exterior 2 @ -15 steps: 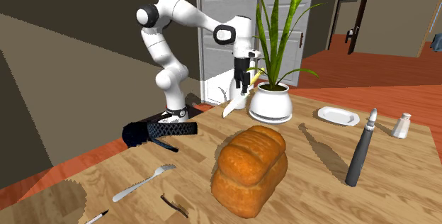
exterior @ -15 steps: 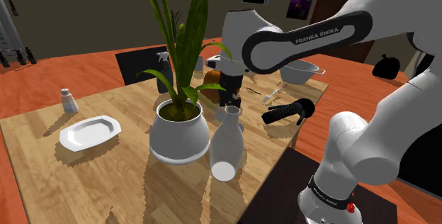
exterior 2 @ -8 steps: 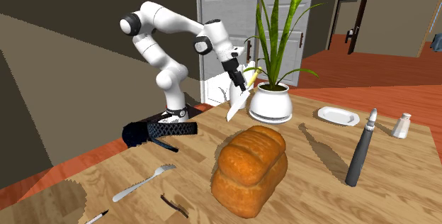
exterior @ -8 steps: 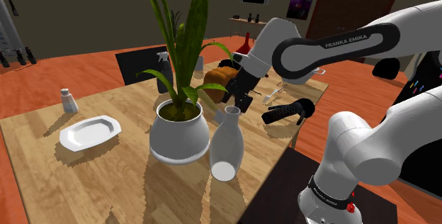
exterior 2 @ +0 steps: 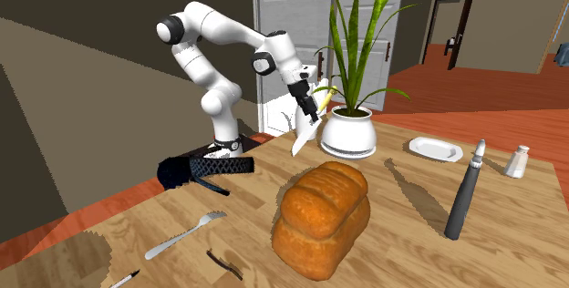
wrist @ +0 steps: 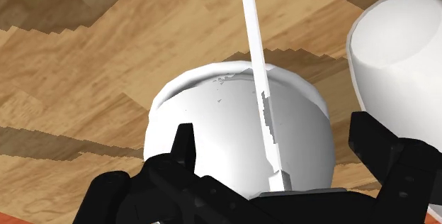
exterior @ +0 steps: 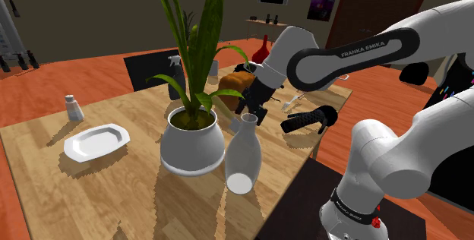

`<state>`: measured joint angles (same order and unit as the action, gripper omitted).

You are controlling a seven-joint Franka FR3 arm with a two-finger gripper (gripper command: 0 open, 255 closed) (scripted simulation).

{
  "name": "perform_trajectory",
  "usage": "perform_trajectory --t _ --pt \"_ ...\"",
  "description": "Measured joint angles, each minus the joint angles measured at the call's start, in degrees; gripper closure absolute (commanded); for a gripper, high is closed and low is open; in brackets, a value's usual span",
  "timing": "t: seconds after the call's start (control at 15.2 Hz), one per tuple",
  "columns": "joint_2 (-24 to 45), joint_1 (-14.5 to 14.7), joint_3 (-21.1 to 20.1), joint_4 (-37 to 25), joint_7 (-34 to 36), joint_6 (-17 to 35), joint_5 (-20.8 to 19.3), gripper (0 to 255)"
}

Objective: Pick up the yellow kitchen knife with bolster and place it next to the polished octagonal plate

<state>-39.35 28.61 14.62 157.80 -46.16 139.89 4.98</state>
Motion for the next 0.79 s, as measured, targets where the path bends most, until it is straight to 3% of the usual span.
perform_trajectory --t 0.07,0.13,0.79 --pt "0.01 0.00 0.00 0.00 0.00 0.01 0.00 0" --pt "0.01 0.00 0.00 0.00 0.00 0.01 0.00 255" --pt "-0.04 -0.03 0.05 -0.02 0.00 -0.06 0.00 255"
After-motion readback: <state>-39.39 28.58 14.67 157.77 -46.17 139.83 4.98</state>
